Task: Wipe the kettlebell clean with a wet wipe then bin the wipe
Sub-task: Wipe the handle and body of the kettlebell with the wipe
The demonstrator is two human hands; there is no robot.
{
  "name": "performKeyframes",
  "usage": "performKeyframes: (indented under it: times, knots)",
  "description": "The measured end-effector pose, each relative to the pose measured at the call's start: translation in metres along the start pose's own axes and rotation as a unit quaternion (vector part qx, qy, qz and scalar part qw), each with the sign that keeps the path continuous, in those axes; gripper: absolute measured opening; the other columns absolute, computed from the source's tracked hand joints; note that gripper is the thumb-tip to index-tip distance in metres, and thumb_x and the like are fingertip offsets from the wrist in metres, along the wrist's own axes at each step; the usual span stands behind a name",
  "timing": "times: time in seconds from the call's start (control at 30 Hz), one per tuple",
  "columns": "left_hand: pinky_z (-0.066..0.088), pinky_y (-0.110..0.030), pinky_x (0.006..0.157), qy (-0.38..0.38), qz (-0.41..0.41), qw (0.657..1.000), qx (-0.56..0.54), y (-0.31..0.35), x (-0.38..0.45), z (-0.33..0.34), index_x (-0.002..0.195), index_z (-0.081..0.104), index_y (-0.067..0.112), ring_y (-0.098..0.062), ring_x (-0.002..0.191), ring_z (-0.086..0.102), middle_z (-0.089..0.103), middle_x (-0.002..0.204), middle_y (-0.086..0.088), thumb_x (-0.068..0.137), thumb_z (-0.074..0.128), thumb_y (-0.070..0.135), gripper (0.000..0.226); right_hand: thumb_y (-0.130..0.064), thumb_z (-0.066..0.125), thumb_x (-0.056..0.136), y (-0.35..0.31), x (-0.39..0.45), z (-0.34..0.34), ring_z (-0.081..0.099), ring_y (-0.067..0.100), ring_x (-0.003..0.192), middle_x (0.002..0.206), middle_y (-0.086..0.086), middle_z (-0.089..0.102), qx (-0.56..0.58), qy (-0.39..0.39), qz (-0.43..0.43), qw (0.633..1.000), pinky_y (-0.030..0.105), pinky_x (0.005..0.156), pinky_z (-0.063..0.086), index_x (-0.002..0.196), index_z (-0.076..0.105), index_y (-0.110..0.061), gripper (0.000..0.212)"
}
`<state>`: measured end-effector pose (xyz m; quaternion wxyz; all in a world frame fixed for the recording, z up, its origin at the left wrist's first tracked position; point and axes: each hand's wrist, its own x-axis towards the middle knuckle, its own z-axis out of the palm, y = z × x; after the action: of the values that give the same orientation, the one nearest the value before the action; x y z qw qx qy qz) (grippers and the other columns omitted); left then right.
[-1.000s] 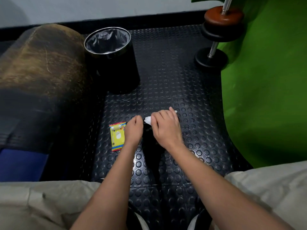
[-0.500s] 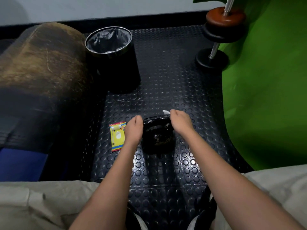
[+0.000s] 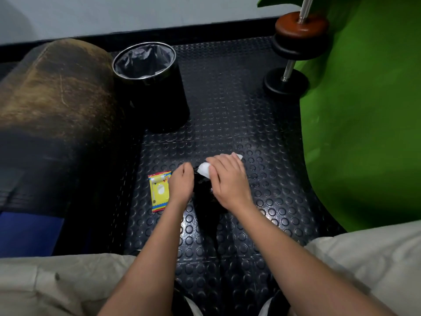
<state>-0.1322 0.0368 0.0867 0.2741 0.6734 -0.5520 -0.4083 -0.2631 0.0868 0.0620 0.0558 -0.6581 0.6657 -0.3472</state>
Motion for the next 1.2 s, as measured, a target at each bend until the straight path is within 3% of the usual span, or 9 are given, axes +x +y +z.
performKeyframes:
  times: [0.2, 0.27, 0.43, 0.53, 0.67, 0.8, 0.97, 1.07, 1.2]
  knots:
    - [0.029, -0.034, 0.058, -0.001, -0.007, 1.0, -0.008, 0.003, -0.003, 0.0, 0.069, 0.034, 0.017, -0.015, 0.063, 0.034, 0.04, 0.067, 0.001, 0.098, 0.034, 0.028, 0.031, -0.026, 0.036, 0.108, 0.019, -0.008, -0.002, 0.052, 0.012, 0.118, 0.122, -0.007, 0.062, 0.048, 0.043, 0.1, 0.993, 0.036, 0.117, 0.028, 0.124, 0.063, -0.018, 0.033]
    - [0.027, -0.033, 0.056, 0.001, -0.014, 1.0, -0.012, 0.003, -0.003, 0.0, 0.067, 0.032, 0.018, -0.014, 0.062, 0.033, 0.037, 0.064, 0.003, 0.098, 0.034, 0.028, 0.033, -0.027, 0.032, 0.109, 0.016, -0.003, -0.006, 0.05, 0.012, 0.102, 0.107, -0.009, 0.061, 0.097, 0.028, 0.18, 0.979, 0.031, 0.096, 0.038, 0.109, 0.063, -0.018, 0.033]
    - [0.027, -0.035, 0.057, 0.003, -0.007, 1.0, -0.015, 0.002, -0.002, 0.001, 0.066, 0.03, 0.019, -0.016, 0.063, 0.032, 0.036, 0.063, 0.004, 0.097, 0.034, 0.028, 0.033, -0.026, 0.03, 0.104, 0.01, 0.031, -0.022, 0.044, 0.018, 0.075, 0.075, -0.004, 0.046, 0.204, -0.071, 0.39, 0.895, 0.032, 0.058, 0.03, 0.069, 0.041, -0.02, 0.038]
    - [0.027, -0.034, 0.057, 0.002, -0.003, 1.0, -0.011, 0.003, -0.003, -0.001, 0.067, 0.031, 0.018, -0.015, 0.063, 0.033, 0.037, 0.064, 0.003, 0.098, 0.034, 0.027, 0.032, -0.027, 0.031, 0.103, 0.008, 0.038, -0.022, 0.048, 0.02, 0.075, 0.075, -0.003, 0.049, 0.147, -0.089, 0.358, 0.918, 0.034, 0.06, 0.035, 0.066, 0.042, -0.019, 0.039]
    - [0.03, -0.034, 0.059, 0.005, -0.006, 1.0, -0.005, 0.003, -0.002, 0.0, 0.066, 0.033, 0.018, -0.015, 0.064, 0.034, 0.039, 0.065, 0.003, 0.098, 0.034, 0.027, 0.032, -0.025, 0.033, 0.103, -0.002, 0.03, -0.012, 0.052, 0.025, 0.086, 0.086, 0.003, 0.065, 0.003, -0.058, 0.204, 0.977, 0.042, 0.087, 0.043, 0.074, 0.056, -0.015, 0.039]
    - [0.032, -0.035, 0.061, 0.002, -0.002, 1.0, -0.005, 0.001, -0.001, 0.0, 0.068, 0.036, 0.017, -0.016, 0.066, 0.036, 0.042, 0.067, 0.002, 0.097, 0.034, 0.027, 0.031, -0.029, 0.032, 0.104, -0.009, 0.022, -0.004, 0.048, 0.017, 0.081, 0.079, -0.008, 0.055, -0.042, -0.03, 0.077, 0.996, 0.042, 0.107, 0.039, 0.077, 0.054, -0.019, 0.037]
    - [0.033, -0.035, 0.062, -0.006, 0.0, 1.0, -0.013, 0.0, 0.0, -0.001, 0.072, 0.042, 0.015, -0.016, 0.068, 0.037, 0.045, 0.071, 0.0, 0.097, 0.035, 0.026, 0.028, -0.029, 0.039, 0.107, 0.006, -0.001, 0.002, 0.052, 0.015, 0.118, 0.119, -0.008, 0.063, -0.03, -0.009, -0.035, 0.999, 0.037, 0.123, 0.021, 0.126, 0.064, -0.02, 0.033]
    - [0.03, -0.034, 0.06, -0.003, 0.003, 1.0, -0.009, 0.001, -0.002, -0.001, 0.07, 0.038, 0.017, -0.015, 0.065, 0.034, 0.041, 0.067, 0.002, 0.098, 0.035, 0.025, 0.029, -0.031, 0.035, 0.107, 0.016, -0.006, 0.003, 0.05, 0.016, 0.124, 0.125, -0.007, 0.06, -0.018, 0.002, -0.011, 1.0, 0.042, 0.121, 0.023, 0.129, 0.062, -0.023, 0.035]
    - [0.028, -0.034, 0.059, -0.006, 0.0, 1.0, -0.002, 0.003, -0.004, -0.001, 0.067, 0.033, 0.019, -0.015, 0.063, 0.033, 0.038, 0.064, 0.003, 0.097, 0.035, 0.026, 0.031, -0.034, 0.026, 0.108, 0.021, -0.001, 0.002, 0.05, 0.014, 0.104, 0.109, -0.006, 0.061, 0.064, 0.046, 0.109, 0.991, 0.038, 0.104, 0.039, 0.116, 0.064, -0.016, 0.043]
